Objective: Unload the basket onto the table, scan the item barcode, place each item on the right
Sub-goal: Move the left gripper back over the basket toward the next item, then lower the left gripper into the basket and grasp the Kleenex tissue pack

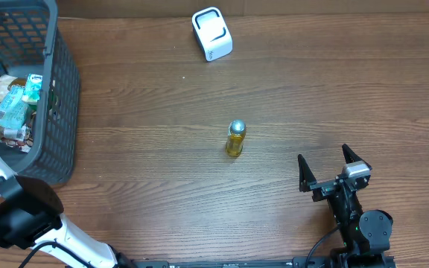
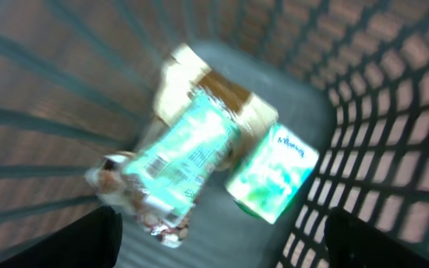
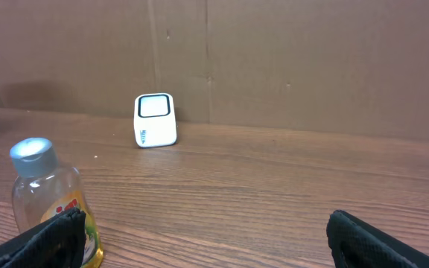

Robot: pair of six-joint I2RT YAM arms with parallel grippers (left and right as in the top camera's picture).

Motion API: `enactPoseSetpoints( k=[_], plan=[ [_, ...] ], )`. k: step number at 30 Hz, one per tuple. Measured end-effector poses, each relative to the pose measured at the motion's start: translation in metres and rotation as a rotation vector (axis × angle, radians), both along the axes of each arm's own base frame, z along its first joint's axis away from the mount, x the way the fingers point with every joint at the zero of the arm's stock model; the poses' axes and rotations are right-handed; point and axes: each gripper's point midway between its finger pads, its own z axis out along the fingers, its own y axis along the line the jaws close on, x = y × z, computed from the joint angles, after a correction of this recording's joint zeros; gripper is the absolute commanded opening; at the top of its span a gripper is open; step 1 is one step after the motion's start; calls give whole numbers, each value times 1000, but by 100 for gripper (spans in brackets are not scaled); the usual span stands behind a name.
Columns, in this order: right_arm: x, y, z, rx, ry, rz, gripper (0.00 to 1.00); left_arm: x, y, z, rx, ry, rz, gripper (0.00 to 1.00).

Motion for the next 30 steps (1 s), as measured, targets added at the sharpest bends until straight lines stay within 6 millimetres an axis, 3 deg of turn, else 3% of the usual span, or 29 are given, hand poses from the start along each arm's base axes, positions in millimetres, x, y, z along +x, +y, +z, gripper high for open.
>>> enactPoseSetpoints(
  k=[3,8,21,30],
  plan=[
    [0,0,0,0,0,0,100,3,-10,-42,-52,42,-97,85],
    [0,0,0,0,0,0,100,9,-24,-83,-99,45,-199,85],
    [0,0,0,0,0,0,100,22,-26,-98,-95,1,-265,86],
    [0,0,0,-1,0,0,100,26,-27,-146,-169,64,-269,88]
  ],
)
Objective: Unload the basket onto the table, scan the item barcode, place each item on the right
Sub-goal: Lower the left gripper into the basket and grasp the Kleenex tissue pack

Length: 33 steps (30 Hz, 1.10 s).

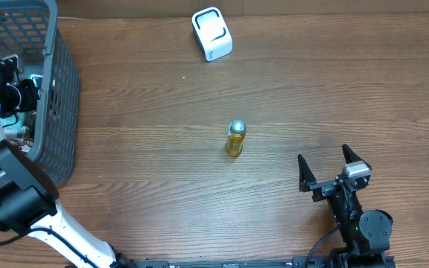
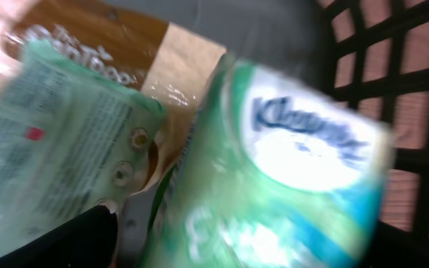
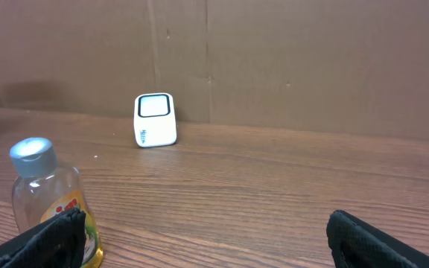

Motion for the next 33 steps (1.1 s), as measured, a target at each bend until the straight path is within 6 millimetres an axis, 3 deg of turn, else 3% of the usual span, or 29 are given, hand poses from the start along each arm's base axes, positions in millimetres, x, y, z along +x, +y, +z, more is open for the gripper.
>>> enactPoseSetpoints(
  k=[7,15,20,25,29,33],
  plan=[
    [0,0,0,0,0,0,100,-1,-3,-28,-41,45,-7,75],
    [0,0,0,0,0,0,100,3,-1,-26,-26,25,-13,54],
    [0,0,0,0,0,0,100,4,-1,-23,-24,20,-11,52],
    [0,0,0,0,0,-1,100,4,0,-19,-23,14,0,40],
    [0,0,0,0,0,0,100,5,1,-1,-8,-23,23,39],
    [0,0,0,0,-1,-1,100,5,2,45,33,-105,60,38]
  ],
)
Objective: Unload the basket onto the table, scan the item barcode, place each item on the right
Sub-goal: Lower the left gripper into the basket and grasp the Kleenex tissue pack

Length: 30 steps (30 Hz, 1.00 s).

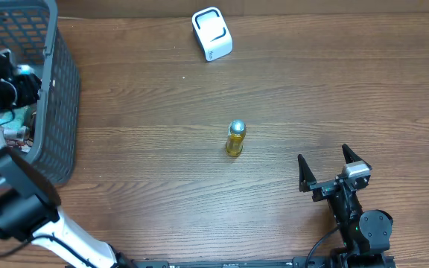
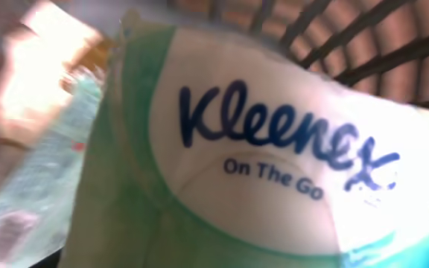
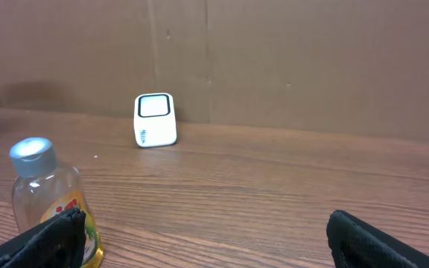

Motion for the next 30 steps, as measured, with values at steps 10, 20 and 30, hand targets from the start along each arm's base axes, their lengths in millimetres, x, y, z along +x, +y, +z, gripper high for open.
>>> enactPoseSetpoints(
  k=[10,20,30],
  plan=[
    [0,0,0,0,1,0,100,-27,0,116,90,-185,192,32],
    [0,0,0,0,0,0,100,-73,-34,213,59,-383,324,26],
    [0,0,0,0,1,0,100,-104,-163,265,-10,-475,73,27]
  ],
)
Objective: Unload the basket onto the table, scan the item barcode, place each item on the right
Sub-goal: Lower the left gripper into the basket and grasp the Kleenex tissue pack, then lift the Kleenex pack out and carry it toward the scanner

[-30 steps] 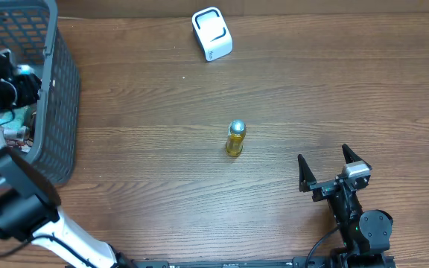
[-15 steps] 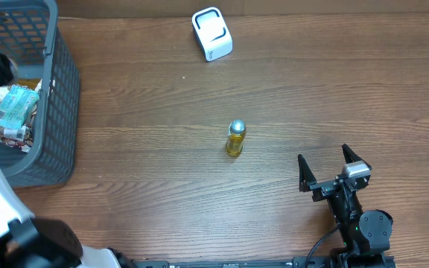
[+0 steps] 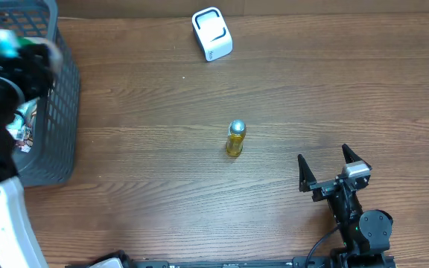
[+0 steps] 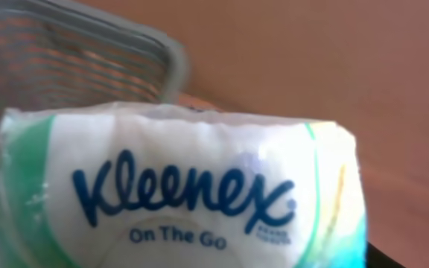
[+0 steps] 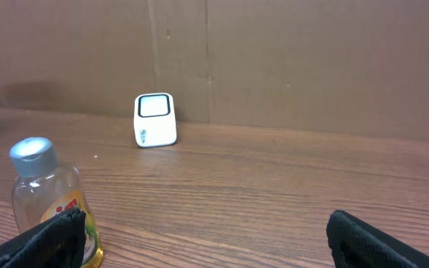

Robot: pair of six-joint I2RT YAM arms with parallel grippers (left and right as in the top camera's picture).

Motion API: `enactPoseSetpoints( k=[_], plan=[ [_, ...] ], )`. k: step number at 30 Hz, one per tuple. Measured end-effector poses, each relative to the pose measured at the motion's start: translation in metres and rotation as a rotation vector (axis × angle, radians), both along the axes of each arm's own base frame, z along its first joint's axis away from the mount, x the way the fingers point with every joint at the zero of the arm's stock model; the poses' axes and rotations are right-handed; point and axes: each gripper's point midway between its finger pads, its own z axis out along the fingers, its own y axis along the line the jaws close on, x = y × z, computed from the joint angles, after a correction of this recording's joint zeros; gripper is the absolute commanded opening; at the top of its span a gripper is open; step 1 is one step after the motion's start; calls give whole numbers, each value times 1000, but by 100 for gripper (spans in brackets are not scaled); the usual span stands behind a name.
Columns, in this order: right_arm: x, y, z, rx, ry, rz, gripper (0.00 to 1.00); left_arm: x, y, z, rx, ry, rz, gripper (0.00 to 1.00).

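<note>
A white and green Kleenex pack (image 4: 177, 197) fills the left wrist view, and my left gripper (image 3: 22, 52) is shut on it, lifted above the grey basket's rim (image 4: 132, 41). Its fingers are hidden behind the pack. In the overhead view the pack (image 3: 7, 37) shows as a blurred teal patch at the far left. No barcode shows on the face I see. The white scanner (image 3: 211, 33) stands at the table's far edge, also seen as the white scanner (image 5: 155, 119) from the right wrist. My right gripper (image 3: 325, 170) rests open near the front right, with nothing in it.
The grey mesh basket (image 3: 59, 112) at the left holds other packets (image 3: 19, 126). A small bottle (image 3: 234, 138) with yellow liquid and a silver cap stands mid-table, just left of the right gripper's left finger (image 5: 51, 238). A cardboard wall (image 5: 311, 59) backs the table.
My left gripper has risen out of the basket with the Kleenex pack in it and now stands above the rim. The right arm, bottle and scanner have not moved.
My left gripper was open above the packets in the basket. Then it was down at the Kleenex pack. A second ago the pack filled its view inside the basket, and now the pack is held clear above the rim. The right arm stayed still throughout.
</note>
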Motion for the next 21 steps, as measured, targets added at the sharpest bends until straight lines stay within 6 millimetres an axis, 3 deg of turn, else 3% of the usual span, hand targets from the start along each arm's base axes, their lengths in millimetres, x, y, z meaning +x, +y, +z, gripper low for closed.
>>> enactPoseSetpoints(
  k=[6,12,17,21],
  plan=[
    [0,0,0,0,0,0,100,-22,-73,-31,-12,164,-185,28],
    [0,0,0,0,0,1,100,-24,-110,-78,-27,378,-266,28],
    [0,0,0,0,-1,0,100,-9,-144,-120,-13,526,-321,27],
    [0,0,0,0,0,0,100,-2,-166,-166,7,663,-323,25]
  ],
)
